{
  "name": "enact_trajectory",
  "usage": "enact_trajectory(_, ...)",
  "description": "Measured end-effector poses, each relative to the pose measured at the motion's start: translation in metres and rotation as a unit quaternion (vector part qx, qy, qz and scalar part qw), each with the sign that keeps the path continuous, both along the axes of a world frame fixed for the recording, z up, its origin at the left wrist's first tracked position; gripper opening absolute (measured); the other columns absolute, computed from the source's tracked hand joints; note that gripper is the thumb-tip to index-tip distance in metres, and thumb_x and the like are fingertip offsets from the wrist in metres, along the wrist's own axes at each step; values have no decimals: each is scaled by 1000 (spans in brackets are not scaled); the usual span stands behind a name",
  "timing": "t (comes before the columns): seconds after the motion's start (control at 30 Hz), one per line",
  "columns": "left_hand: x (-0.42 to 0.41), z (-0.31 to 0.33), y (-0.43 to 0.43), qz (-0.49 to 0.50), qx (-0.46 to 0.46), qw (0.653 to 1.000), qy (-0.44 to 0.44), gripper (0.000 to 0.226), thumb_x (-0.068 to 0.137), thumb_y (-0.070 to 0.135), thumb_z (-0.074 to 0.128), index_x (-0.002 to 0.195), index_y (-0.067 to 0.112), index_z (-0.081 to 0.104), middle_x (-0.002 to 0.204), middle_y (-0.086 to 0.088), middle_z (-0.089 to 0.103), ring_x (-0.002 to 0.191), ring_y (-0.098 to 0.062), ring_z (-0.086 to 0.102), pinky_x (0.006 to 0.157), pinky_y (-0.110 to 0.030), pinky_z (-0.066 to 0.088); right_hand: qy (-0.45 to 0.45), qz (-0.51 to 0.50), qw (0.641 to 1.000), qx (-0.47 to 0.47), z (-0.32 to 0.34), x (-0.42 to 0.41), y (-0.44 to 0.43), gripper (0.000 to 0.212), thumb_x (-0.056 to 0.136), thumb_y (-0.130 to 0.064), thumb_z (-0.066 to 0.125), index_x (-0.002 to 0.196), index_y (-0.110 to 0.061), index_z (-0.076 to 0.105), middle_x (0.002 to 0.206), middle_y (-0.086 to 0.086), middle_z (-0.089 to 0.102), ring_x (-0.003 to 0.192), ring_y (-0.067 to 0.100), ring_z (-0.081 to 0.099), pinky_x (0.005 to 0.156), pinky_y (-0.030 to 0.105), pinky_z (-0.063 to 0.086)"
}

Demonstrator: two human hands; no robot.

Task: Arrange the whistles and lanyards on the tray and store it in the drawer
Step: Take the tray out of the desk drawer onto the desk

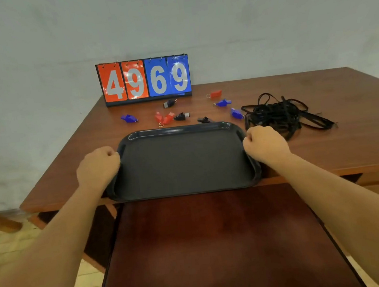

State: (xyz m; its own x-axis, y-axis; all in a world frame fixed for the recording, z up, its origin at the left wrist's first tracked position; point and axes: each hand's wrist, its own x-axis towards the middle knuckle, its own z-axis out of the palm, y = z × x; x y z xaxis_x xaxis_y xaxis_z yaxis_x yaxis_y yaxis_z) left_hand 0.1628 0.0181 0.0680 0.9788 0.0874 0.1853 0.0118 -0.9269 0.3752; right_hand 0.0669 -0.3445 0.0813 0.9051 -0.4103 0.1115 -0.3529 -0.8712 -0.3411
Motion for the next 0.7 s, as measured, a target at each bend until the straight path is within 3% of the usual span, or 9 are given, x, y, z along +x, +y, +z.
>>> enact_trajectory(0.07, 7, -1, 3, -4, -8, 1000, 17, 27, 92, 28, 41, 81, 15, 61, 78, -6, 62, 73, -25, 58, 68, -36, 49, -16, 0, 1000, 3, -3, 3, 1, 24, 96, -22, 48, 73, -18, 53, 71, 1, 57, 61, 14, 52, 56, 29, 37)
enact_trajectory(0.17, 14, -2, 8, -18, -4, 1000, 20, 29, 91, 28, 42, 74, 14, 60, 75, -5, 61, 71, -23, 56, 62, -32, 43, -8, 2, 1000, 27, -4, 7, -3, 29, 96, -24, 48, 68, -18, 53, 69, 2, 58, 61, 18, 56, 52, 28, 37)
enact_trajectory(0.23, 16, -3, 7, -14, 0, 1000, 9, 29, 90, 27, 42, 69, 14, 58, 71, -6, 60, 67, -24, 54, 60, -32, 40, 18, -8, 1000, -6, 2, 17, -5, 28, 96, -28, 49, 72, -16, 57, 72, 3, 61, 62, 18, 58, 55, 29, 44)
enact_trajectory(0.3, 18, -5, 5, -11, 7, 1000, 4, 29, 89, 27, 41, 68, 13, 56, 70, -9, 59, 66, -26, 54, 58, -31, 40, 10, -35, 997, -70, 7, 31, -2, 26, 96, -31, 48, 86, -9, 59, 84, 6, 62, 70, 21, 61, 62, 34, 50)
enact_trajectory(0.37, 19, -7, 4, -13, 16, 1000, 2, 31, 92, 29, 41, 73, 14, 59, 73, -9, 61, 67, -25, 56, 58, -31, 40, -42, -31, 995, -83, 9, 52, 8, 22, 97, -31, 50, 101, -10, 53, 98, 7, 56, 81, 22, 58, 64, 33, 46)
enact_trajectory(0.43, 20, -9, 4, -13, 24, 1000, 1, 32, 94, 31, 40, 78, 14, 62, 76, -9, 63, 67, -24, 57, 58, -31, 41, -71, 8, 997, -22, 12, 79, 23, 28, 96, -30, 54, 116, -11, 54, 109, 9, 56, 90, 21, 59, 70, 31, 47)
enact_trajectory(0.53, 20, -9, 0, -8, 26, 1000, 1, 30, 94, 28, 40, 74, 14, 58, 72, -9, 60, 60, -20, 50, 54, -29, 36, -45, 34, 997, 51, 17, 119, 45, 45, 94, -34, 61, 130, -9, 53, 124, 12, 57, 104, 23, 59, 85, 34, 52)
enact_trajectory(0.63, 19, -9, -4, -8, 25, 1000, 1, 28, 93, 26, 39, 71, 15, 54, 68, -6, 56, 58, -18, 48, 54, -29, 34, 14, 20, 1000, 6, 16, 147, 54, 45, 94, -38, 61, 126, -8, 54, 125, 15, 58, 113, 30, 58, 94, 43, 53)
enact_trajectory(0.7, 19, -10, -4, -10, 24, 1000, -5, 28, 92, 26, 40, 71, 14, 53, 68, -6, 55, 58, -18, 47, 53, -29, 32, 43, 14, 999, 24, 13, 160, 52, 29, 96, -32, 60, 112, -8, 57, 116, 15, 62, 105, 28, 61, 90, 40, 54)
